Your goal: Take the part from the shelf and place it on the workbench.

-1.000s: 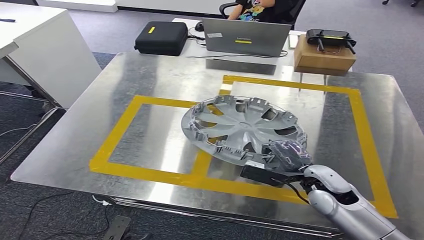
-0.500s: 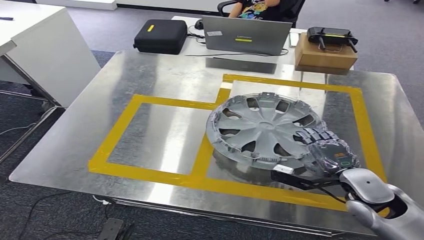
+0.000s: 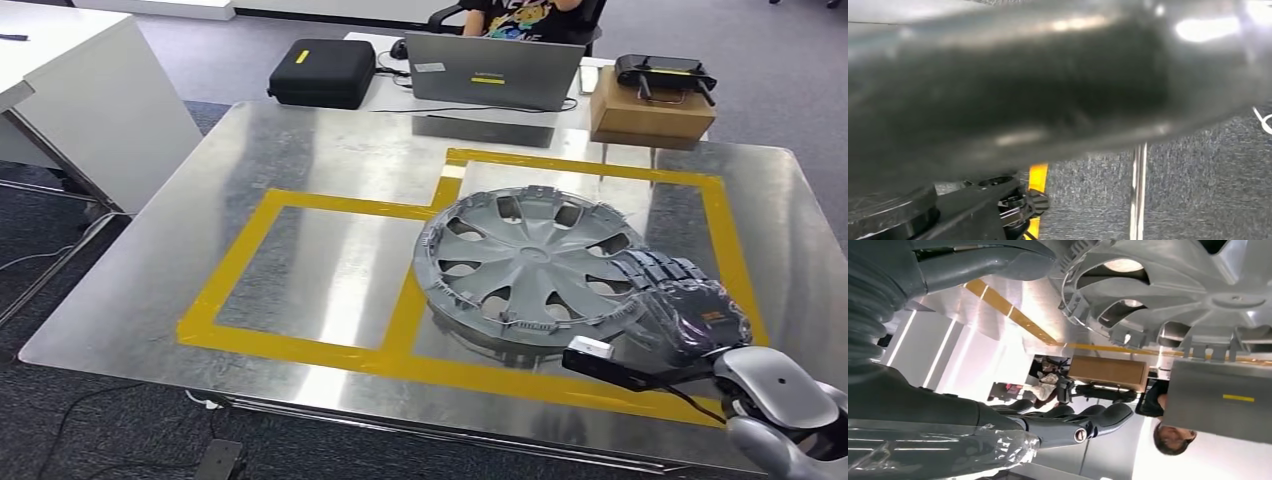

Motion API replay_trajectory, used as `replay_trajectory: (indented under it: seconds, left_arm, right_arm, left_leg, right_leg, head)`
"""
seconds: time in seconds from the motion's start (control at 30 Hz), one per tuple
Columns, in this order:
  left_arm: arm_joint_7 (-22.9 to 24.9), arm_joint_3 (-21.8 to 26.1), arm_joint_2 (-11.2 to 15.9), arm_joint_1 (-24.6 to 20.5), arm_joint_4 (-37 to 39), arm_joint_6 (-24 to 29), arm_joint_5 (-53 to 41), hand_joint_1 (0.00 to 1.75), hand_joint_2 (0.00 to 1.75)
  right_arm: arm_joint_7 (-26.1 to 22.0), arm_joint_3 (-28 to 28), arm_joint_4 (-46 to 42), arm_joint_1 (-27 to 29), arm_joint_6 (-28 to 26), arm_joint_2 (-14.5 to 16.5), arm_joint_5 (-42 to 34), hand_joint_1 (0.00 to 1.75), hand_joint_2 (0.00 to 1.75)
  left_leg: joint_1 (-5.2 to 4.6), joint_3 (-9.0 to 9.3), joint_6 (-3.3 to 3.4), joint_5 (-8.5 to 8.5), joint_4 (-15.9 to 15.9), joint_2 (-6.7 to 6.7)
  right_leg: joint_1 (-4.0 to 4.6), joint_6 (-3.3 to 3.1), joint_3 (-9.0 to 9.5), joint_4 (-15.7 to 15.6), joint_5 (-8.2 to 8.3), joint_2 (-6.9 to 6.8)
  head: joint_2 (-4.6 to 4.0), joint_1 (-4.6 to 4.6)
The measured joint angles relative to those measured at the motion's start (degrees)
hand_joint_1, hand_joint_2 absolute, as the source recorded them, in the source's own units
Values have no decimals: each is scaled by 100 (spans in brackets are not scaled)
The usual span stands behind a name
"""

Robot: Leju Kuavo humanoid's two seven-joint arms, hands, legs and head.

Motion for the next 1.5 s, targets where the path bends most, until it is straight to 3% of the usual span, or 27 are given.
replay_trajectory:
  seconds: [0.17,0.3,0.43,0.53,0.73,0.87,0.97,1.1,1.5]
  left_arm:
    - [-62,61,8,26,0,7,31,0,0]
    - [-146,101,17,65,0,26,55,0,0]
    - [-174,161,16,101,0,51,51,0,0]
    - [-187,190,4,112,0,66,46,0,0]
    - [-244,245,-54,160,0,119,52,0,0]
    - [-295,312,-87,197,0,160,48,0,0]
    - [-313,344,-97,211,0,164,46,0,0]
    - [-316,349,-98,217,0,164,44,0,0]
    - [-316,351,-98,221,0,164,44,0,0]
  right_arm:
    - [-309,-317,-322,349,-149,-34,-283,0,175]
    - [-1000,-690,-699,762,-363,-96,-1326,0,175]
    - [-1462,-913,-878,1041,-928,140,-1438,0,175]
    - [-1725,-940,-910,1246,-1467,483,-1396,0,175]
    - [-2664,-934,-911,1875,-3101,1675,-1632,0,175]
    - [-3243,-885,-897,2330,-3816,2353,-1914,0,175]
    - [-3410,-820,-874,2551,-3962,2701,-1988,0,175]
    - [-3451,-783,-851,2681,-3984,2943,-2004,0,175]
    - [-3465,-754,-829,2730,-3998,3139,-2021,0,175]
  left_leg:
    - [0,-2,1,-1,0,0]
    - [-1,-6,1,-2,-1,-5]
    - [3,-7,2,-3,-2,0]
    - [6,-5,2,-3,-3,-3]
    - [10,-2,1,-3,-15,-3]
    - [9,-1,0,-4,-26,-3]
    - [9,-1,-1,-5,-29,-2]
    - [8,1,-1,-5,-29,-2]
    - [7,3,-1,-5,-29,-1]
  right_leg:
    - [0,2,-2,-1,-2,1]
    - [-1,4,1,-1,-6,-6]
    - [2,1,1,-1,-7,2]
    - [6,0,1,-1,-8,-3]
    - [11,-12,2,-1,-16,-4]
    - [10,-18,1,-1,-20,-2]
    - [10,-20,1,-1,-22,0]
    - [9,-20,2,-1,-22,0]
    - [8,-20,2,-1,-22,0]
  head:
    - [0,-1]
    - [0,1]
    - [0,0]
    - [0,1]
    - [0,-1]
    - [0,-1]
    - [0,0]
    - [0,1]
    - [0,0]
